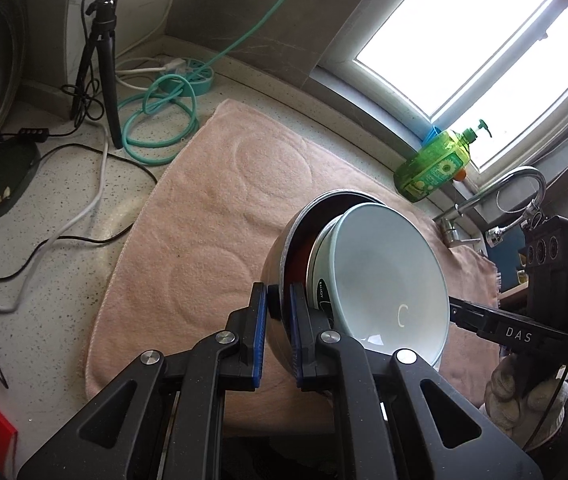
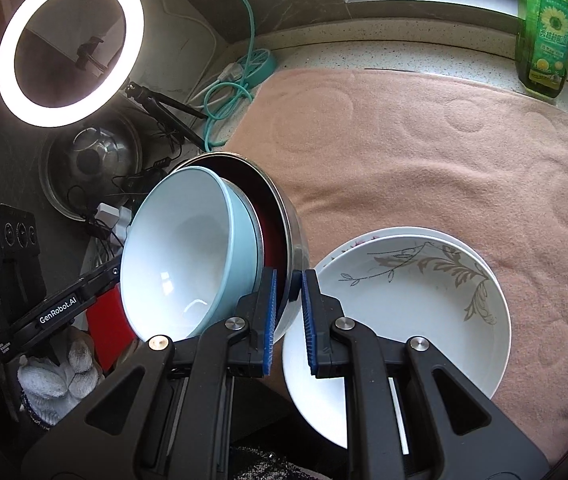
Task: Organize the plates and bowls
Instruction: 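Lift and carry the nested bowls with the left tool onto the plate stack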
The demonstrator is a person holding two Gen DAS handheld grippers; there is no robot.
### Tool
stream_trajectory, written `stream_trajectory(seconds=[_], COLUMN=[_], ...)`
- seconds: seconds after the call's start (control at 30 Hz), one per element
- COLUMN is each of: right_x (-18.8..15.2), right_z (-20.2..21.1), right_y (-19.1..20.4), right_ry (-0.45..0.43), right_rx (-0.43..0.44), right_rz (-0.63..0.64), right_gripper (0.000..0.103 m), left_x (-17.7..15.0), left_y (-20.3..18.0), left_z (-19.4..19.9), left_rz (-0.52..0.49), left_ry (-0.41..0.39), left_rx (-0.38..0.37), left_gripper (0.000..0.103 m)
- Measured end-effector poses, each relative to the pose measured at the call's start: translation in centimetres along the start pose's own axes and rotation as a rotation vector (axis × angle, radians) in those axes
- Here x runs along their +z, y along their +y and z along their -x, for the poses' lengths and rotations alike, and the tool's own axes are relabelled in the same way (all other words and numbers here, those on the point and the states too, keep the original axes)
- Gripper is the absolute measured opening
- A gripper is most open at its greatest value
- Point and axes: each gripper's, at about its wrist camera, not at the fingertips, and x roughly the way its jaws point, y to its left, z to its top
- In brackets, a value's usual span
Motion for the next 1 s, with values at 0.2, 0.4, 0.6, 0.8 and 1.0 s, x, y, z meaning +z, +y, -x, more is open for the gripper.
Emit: stream_trajectory(seconds=[0.2, 0.4, 0.6, 0.8, 1.0], right_x=[-0.9, -1.9, -2.9, -4.0, -4.8], right_z=[2.2, 4.3, 5.7, 6.3, 6.2], right_y=[-2.0, -4.0, -6.0, -7.7, -8.8], right_ry=[-0.025, -0.046, -0.057, -0.056, -0.045], right_rx=[-0.021, -0.046, -0.069, -0.084, -0.09], right_rz=[-0.035, -0.065, -0.1, -0.129, -0.156], right_gripper=[0.013, 0.013, 0.013, 0.013, 0.013], left_x=[-0.1, -0.4, -0.9, -1.5, -2.1], left_y=[-2.5, -4.8, -7.0, -8.4, -9.1], left_z=[-0.9, -1.9, -3.2, -4.2, -5.1], left_rz=[-0.035, -0.069, -0.11, -0.137, -0.158], left_ry=[0.013, 0.035, 0.067, 0.096, 0.128], left_rx=[-0.032, -0.062, -0.082, -0.095, -0.094], left_gripper=[0.008, 0.008, 0.008, 0.008, 0.008])
